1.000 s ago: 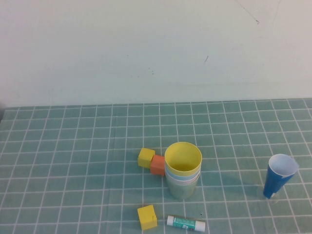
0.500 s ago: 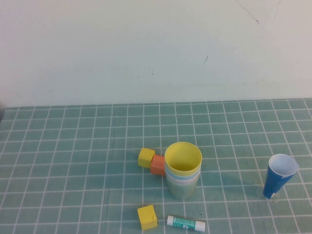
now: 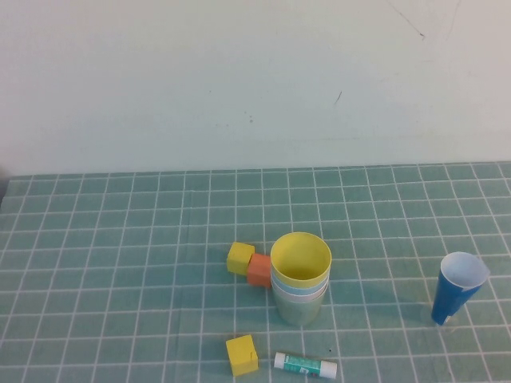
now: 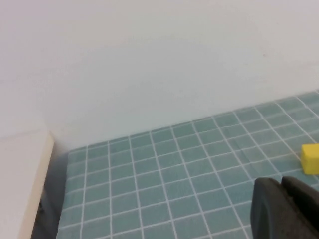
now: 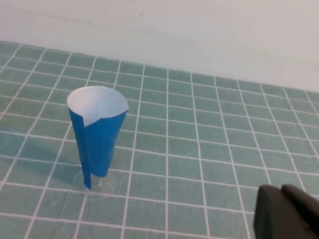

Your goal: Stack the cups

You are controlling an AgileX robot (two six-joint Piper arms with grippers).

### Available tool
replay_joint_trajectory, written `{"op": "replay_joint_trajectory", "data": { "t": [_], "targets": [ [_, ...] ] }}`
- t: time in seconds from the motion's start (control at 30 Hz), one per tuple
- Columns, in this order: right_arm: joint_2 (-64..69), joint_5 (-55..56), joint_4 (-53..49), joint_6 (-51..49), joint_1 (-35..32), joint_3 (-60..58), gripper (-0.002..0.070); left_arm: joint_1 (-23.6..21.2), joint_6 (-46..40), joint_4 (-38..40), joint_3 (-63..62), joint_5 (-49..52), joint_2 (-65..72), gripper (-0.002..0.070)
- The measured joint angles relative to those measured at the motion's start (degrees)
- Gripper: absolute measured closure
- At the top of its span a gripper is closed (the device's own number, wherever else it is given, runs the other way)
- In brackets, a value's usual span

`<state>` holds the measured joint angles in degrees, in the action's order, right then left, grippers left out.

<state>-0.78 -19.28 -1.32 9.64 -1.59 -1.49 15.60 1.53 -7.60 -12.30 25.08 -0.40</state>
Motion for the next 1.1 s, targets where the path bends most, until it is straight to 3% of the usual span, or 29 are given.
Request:
{"op": "replay_joint_trajectory", "data": {
  "t": [0.23, 0.5, 1.1],
  "targets": [
    [0.0, 0.0, 0.0, 0.0, 0.0, 0.0, 0.0678, -11.5, 0.8, 9.1, 6.7, -5.9, -0.4, 0.0676],
    [0.0, 0.0, 0.0, 0.0, 0.0, 0.0, 0.0678, -18.1, 3.2, 9.8, 12.9, -6.0, -0.4, 0.0676],
    [0.0, -0.1, 0.0, 0.0, 0.0, 0.0, 0.0679, -19.7, 3.4, 9.8, 12.9, -6.2, -0.4, 0.0676]
  ]
}}
